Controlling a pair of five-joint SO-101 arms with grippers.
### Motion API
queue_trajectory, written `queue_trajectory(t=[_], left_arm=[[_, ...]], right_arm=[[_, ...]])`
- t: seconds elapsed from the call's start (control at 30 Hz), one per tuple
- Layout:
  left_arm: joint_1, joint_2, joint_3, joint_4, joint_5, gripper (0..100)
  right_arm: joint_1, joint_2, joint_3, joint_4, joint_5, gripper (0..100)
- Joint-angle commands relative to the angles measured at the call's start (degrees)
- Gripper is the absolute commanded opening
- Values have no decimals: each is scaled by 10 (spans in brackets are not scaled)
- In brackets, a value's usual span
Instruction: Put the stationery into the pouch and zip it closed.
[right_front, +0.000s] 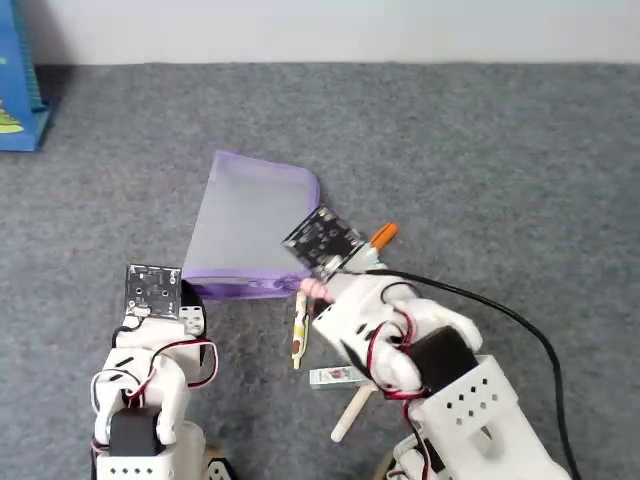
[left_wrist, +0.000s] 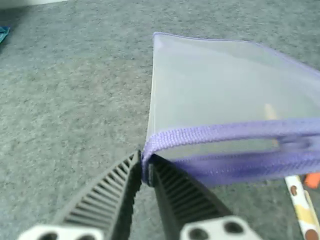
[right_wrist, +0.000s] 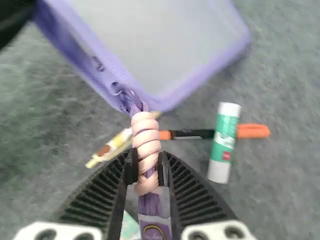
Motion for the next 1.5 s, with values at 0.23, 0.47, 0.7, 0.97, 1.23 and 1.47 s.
queue_trajectory(t=[0.23, 0.47, 0.7, 0.97, 1.23, 1.47], left_arm=[[-11, -7, -27, -11, -3, 10], [-6, -7, -26, -10, -3, 11], [12, -7, -19, -11, 6, 136], [11, -5, 10, -62, 78, 253], [15, -5, 47, -125, 59, 206], [33, -4, 51, -129, 54, 184]], right_arm=[[129, -18, -12, -1, 46, 8], [131, -18, -10, -1, 47, 8], [124, -18, -10, -1, 46, 8], [110, -18, -10, 2, 45, 8], [108, -19, -13, 3, 42, 8], [108, -87, -13, 29, 41, 8]])
